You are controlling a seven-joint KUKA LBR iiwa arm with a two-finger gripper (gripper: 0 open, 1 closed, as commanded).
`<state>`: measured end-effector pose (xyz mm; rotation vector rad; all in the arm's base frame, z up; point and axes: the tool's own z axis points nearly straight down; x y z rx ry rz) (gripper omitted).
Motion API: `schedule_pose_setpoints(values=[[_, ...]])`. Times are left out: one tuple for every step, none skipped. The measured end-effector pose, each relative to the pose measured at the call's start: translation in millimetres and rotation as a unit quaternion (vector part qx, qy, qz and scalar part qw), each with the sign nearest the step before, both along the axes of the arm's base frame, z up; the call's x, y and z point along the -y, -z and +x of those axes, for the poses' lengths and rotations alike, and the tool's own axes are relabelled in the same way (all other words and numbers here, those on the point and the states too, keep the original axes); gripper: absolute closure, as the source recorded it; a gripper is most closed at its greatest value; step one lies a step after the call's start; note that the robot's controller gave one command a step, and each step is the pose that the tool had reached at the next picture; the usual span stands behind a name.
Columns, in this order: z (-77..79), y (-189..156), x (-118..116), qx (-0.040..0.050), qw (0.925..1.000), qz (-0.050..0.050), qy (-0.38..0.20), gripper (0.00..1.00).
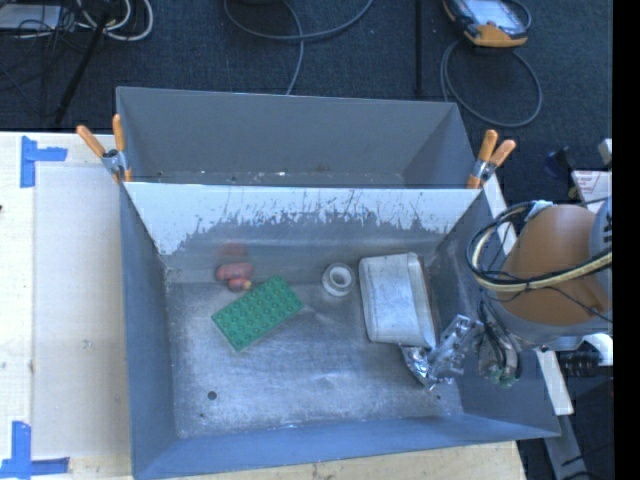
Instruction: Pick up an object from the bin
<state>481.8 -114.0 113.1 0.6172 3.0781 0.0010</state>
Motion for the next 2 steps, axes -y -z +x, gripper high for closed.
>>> schedule_pose_setpoints(values=[[0.5, -13.1, 0.2, -0.0006, 1.0, 0.0, -0.002, 1.0], [1.8, -61.4, 0.5, 0.0009, 1.0, 0.0, -0.006, 1.0]])
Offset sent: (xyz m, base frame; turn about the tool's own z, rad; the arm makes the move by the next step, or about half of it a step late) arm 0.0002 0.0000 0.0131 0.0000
